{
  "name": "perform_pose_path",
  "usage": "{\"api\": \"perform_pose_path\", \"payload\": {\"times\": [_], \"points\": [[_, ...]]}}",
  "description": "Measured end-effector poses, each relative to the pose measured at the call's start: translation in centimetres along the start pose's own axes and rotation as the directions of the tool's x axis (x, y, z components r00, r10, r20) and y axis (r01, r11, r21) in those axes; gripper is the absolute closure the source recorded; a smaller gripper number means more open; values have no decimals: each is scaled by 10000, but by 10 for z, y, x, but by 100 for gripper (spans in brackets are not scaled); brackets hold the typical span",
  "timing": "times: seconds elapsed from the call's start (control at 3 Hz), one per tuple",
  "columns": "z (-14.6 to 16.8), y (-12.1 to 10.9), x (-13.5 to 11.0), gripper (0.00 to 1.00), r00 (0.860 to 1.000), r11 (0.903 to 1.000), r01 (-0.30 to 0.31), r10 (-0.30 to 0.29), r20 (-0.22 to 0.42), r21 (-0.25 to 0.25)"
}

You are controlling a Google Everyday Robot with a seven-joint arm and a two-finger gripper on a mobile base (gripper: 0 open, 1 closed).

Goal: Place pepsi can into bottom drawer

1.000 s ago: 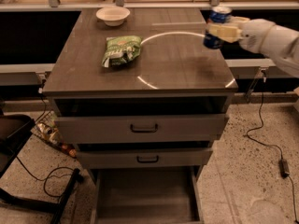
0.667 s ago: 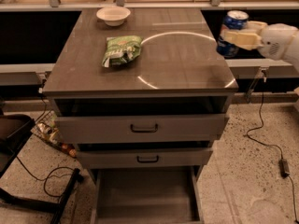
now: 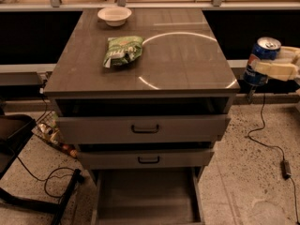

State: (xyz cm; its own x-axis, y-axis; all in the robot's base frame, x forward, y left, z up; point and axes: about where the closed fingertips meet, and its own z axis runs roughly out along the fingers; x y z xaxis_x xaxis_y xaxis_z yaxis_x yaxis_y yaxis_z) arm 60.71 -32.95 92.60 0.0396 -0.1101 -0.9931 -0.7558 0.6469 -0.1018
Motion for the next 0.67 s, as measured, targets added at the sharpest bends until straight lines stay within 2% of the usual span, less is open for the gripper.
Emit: {"api": "perform_pose_path", "payload": {"times": [0.33,0.67], "points": [[-50,5,37,100,9992,9999,87,-90,-392,-68],[-87,3,79,100,9976,9998,133,-144,-680,-165]]}}
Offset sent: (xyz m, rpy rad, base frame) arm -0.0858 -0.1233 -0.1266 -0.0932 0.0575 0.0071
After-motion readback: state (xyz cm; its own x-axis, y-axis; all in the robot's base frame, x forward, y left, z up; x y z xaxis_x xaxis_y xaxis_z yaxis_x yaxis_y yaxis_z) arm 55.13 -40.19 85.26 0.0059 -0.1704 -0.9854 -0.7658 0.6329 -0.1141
